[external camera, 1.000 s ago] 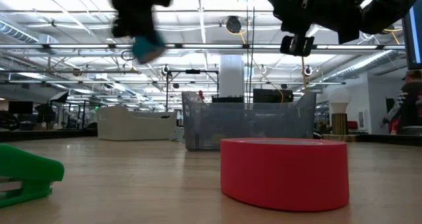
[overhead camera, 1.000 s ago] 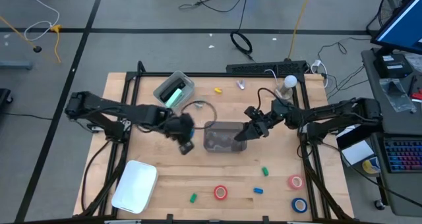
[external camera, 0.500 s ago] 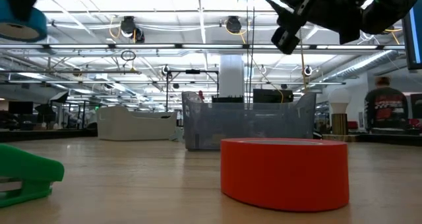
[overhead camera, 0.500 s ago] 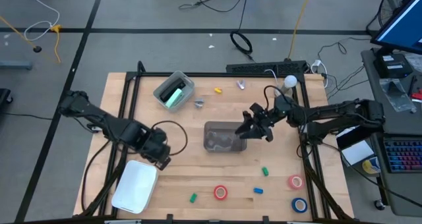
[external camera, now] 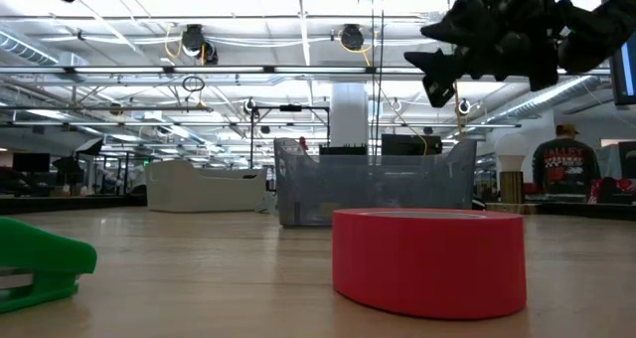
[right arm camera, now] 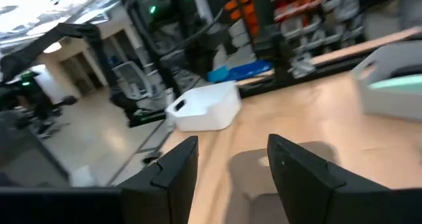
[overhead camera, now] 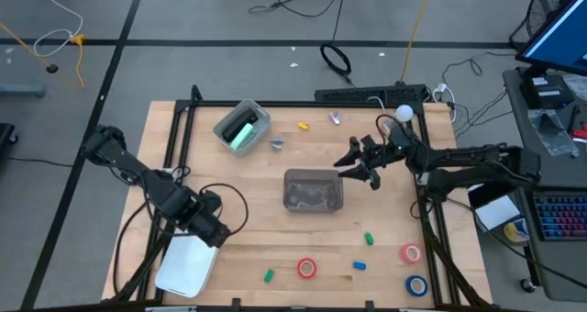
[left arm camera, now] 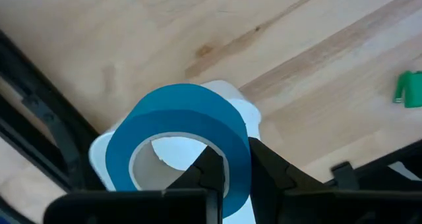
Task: Pick and place Stapler, Stapler remover, tape
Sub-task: Put the blue tape into the white bin
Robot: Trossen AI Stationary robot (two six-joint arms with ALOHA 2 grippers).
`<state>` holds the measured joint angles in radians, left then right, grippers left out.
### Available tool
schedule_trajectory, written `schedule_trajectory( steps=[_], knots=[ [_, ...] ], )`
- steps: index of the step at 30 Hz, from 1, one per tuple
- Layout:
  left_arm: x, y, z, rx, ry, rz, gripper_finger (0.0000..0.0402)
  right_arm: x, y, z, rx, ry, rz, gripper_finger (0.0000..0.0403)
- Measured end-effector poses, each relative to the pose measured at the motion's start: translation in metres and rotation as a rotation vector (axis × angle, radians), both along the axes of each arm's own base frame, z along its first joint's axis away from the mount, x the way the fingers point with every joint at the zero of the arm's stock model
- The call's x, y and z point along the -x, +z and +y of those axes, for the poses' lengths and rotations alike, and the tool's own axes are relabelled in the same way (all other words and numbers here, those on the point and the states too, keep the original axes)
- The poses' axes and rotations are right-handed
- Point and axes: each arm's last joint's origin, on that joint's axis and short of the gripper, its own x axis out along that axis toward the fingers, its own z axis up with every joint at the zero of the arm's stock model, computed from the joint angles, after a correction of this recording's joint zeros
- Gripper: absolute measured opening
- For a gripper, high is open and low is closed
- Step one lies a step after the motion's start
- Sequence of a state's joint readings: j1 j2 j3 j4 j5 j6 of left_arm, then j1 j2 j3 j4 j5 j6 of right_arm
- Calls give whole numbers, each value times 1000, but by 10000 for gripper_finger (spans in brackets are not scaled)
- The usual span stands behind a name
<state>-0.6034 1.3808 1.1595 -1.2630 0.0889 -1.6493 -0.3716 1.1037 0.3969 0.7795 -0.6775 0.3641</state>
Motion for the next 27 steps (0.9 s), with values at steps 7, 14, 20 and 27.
schedule_trajectory(
  steps=[7, 14, 20, 27],
  knots=[
    [-1, -19, -3, 66, 8, 12, 37, 18, 3, -11, 71, -227, -20, 173],
    [8, -25, -10, 175, 39, 135, 37, 29, 1, -10, 93, -307, 85, 174],
    [8, -26, -16, 199, 68, 128, 37, 33, 0, -9, 103, -308, 108, 177],
    [4, -52, -25, 251, 73, -11, 37, 33, -1, -11, 108, -361, 124, 172]
  ],
)
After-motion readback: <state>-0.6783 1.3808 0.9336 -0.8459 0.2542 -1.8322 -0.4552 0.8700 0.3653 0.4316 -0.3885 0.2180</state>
